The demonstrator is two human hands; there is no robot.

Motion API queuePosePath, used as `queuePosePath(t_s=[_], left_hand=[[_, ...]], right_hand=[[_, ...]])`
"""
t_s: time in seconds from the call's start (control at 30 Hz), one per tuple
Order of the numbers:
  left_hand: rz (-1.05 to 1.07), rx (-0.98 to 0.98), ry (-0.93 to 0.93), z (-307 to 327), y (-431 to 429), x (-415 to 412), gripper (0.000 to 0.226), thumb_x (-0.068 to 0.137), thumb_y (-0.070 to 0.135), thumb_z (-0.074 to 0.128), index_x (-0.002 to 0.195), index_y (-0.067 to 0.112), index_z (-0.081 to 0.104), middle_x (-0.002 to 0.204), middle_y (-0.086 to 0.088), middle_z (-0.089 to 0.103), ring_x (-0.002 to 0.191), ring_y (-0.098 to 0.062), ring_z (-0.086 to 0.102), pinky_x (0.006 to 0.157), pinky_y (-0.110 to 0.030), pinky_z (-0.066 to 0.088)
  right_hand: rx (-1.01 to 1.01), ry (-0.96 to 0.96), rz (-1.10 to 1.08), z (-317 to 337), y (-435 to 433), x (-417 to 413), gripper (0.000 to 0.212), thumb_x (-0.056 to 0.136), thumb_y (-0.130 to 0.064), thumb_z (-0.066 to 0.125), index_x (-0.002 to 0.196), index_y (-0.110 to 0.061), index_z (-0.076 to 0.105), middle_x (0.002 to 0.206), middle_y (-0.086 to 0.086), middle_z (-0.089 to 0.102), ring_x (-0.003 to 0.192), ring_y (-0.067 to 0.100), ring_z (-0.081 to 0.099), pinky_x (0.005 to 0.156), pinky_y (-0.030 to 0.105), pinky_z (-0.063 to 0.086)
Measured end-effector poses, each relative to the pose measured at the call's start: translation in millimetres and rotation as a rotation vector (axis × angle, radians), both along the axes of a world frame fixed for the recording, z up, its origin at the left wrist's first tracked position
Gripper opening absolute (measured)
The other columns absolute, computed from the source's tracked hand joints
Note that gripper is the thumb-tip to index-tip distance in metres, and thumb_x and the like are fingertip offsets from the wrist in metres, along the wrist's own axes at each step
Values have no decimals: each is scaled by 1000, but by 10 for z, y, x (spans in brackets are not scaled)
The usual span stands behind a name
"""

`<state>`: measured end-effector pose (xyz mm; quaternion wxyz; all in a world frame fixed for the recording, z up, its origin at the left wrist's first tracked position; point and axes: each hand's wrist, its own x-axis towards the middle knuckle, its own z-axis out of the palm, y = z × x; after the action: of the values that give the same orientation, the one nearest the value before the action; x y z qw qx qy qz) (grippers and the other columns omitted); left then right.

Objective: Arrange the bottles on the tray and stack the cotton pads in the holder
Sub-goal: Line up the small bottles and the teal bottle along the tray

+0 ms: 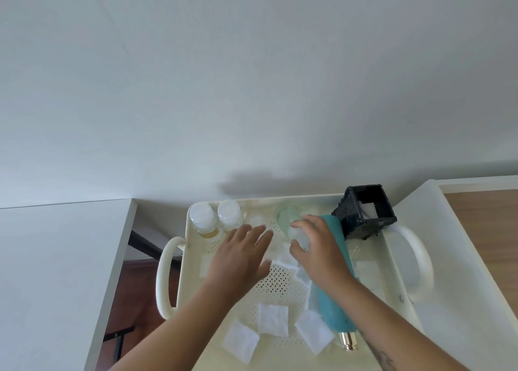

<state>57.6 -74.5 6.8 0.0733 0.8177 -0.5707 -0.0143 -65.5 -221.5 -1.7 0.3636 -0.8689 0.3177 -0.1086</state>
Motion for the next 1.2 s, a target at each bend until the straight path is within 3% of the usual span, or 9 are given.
queuePosePath(t_s=[0.1, 0.2, 0.33, 0.43, 0.53, 0.7, 0.8, 0.97, 1.2], left_hand=[[-4, 7, -43, 149, -75, 168, 59, 66, 42, 79, 118, 17, 67, 109, 3, 73, 100, -25, 66, 86, -38, 54], [-23, 42, -78, 233, -162, 311, 57, 74, 44, 72, 125, 22, 62, 112, 5, 73, 113, -25, 62, 99, -41, 45], [4, 77, -54, 269, -270, 494, 59, 86, 44, 59, 140, 24, 48, 130, 6, 64, 132, -23, 45, 110, -41, 24], [43, 91, -46, 304, -304, 612, 58, 90, 42, 56, 143, 25, 43, 136, 7, 58, 133, -22, 41, 109, -40, 18], [77, 121, 9, 329, -326, 681, 57, 91, 42, 55, 144, 27, 42, 138, 8, 57, 134, -20, 39, 110, -39, 16], [106, 83, 107, 314, -312, 658, 59, 88, 44, 63, 142, 32, 43, 133, 9, 59, 129, -17, 44, 110, -38, 18], [103, 70, 104, 301, -304, 667, 54, 90, 40, 63, 141, 32, 45, 135, 11, 58, 128, -17, 45, 109, -37, 21], [94, 56, 123, 300, -294, 703, 53, 90, 35, 65, 140, 34, 47, 137, 13, 57, 128, -16, 44, 107, -38, 24], [104, 10, 191, 243, -276, 690, 54, 90, 33, 66, 141, 31, 48, 138, 10, 57, 125, -17, 49, 107, -34, 27]], right_hand=[[54, -13, 26, 100, -145, 86, 33, 87, -20, 63, 120, -23, 63, 123, -7, 51, 113, 7, 50, 92, 15, 35], [81, -1, 68, 162, -250, 194, 34, 91, -27, 59, 124, -31, 59, 123, -13, 51, 102, 2, 50, 85, 14, 36], [114, 51, 119, 206, -343, 346, 37, 94, -36, 55, 131, -34, 54, 129, -9, 51, 93, 4, 49, 85, 21, 38], [168, 74, 145, 264, -407, 417, 42, 96, -37, 52, 138, -32, 49, 135, -3, 51, 103, 11, 53, 95, 28, 42], [217, 91, 171, 314, -468, 441, 49, 94, -35, 57, 142, -29, 45, 142, -2, 48, 114, 16, 54, 102, 30, 41], [219, 87, 205, 298, -502, 460, 61, 85, -35, 71, 140, -26, 45, 129, -7, 46, 90, 5, 50, 86, 22, 39], [191, 96, 224, 253, -489, 481, 57, 86, -28, 71, 138, -27, 48, 119, -8, 47, 86, 3, 49, 83, 20, 38], [196, 114, 267, 235, -507, 523, 54, 90, -22, 66, 140, -29, 47, 120, -15, 49, 95, 3, 49, 87, 19, 38], [230, 127, 294, 236, -548, 495, 54, 93, -18, 62, 141, -33, 44, 147, -13, 43, 128, 6, 42, 105, 23, 32]])
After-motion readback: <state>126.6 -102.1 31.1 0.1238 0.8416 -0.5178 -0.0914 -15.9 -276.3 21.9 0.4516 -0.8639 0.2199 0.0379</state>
